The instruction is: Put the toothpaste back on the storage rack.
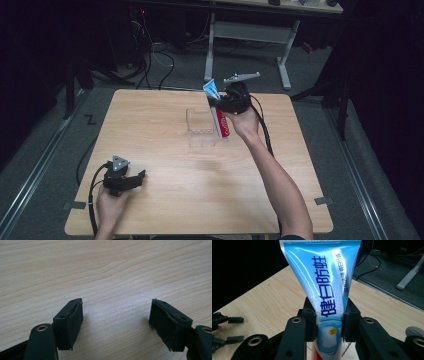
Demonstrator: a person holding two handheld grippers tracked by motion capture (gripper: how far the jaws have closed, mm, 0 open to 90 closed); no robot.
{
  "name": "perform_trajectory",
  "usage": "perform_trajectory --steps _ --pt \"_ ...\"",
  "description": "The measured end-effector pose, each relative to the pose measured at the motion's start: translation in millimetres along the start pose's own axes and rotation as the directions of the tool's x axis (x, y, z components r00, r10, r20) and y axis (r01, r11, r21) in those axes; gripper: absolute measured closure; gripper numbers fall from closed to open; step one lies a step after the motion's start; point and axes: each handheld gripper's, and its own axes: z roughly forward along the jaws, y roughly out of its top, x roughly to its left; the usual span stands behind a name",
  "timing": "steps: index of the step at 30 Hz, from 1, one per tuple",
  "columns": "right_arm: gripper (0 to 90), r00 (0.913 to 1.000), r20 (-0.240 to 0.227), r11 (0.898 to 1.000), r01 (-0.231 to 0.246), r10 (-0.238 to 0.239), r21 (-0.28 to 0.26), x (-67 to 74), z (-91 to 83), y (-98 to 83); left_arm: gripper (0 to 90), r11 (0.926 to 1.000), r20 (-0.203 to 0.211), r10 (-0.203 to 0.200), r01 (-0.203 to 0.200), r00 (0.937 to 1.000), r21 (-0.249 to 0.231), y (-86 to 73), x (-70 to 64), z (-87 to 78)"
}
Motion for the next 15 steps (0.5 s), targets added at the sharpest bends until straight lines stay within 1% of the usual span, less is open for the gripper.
perform_trajectory --steps 6,15 --pt "70.2 1.0 0.007 1.0 -0.005 0.005 -0.019 0.9 2.6 5.4 27.5 1.0 0.001 0.0 0.0 1.0 0.0 0.0 0.0 0.0" --pt "70.2 0.9998 0.019 1.0 -0.011 0.011 -0.029 1.0 10.6 12.7 27.5 1.0 0.002 0.001 -0.001 1.0 0.0 0.0 -0.1 0.0"
